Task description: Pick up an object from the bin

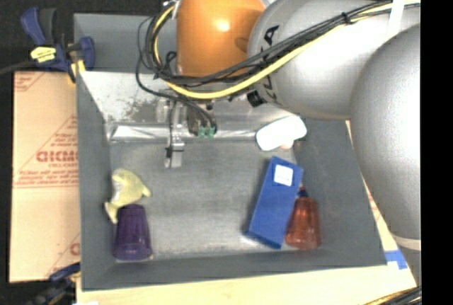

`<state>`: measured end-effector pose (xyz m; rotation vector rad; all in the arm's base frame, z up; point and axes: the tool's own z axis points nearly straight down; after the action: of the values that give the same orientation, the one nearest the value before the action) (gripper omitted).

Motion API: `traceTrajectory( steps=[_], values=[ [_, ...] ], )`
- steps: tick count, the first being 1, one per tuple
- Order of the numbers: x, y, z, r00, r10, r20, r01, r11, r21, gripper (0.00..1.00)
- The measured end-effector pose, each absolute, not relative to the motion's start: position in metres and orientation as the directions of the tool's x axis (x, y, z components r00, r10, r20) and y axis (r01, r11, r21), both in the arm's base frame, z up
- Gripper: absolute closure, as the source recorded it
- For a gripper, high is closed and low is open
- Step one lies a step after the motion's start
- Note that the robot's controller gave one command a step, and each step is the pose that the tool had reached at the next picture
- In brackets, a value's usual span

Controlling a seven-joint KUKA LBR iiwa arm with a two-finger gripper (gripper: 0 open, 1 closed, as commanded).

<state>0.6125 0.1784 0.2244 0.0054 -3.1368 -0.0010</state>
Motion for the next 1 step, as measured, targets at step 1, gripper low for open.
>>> traceTrajectory(
  steps=[1],
  values=[
    [0.6143, 0.1776, 0.2290, -1.000, 0.000, -0.003, 0.000, 1.000, 0.002, 0.00]
  ],
)
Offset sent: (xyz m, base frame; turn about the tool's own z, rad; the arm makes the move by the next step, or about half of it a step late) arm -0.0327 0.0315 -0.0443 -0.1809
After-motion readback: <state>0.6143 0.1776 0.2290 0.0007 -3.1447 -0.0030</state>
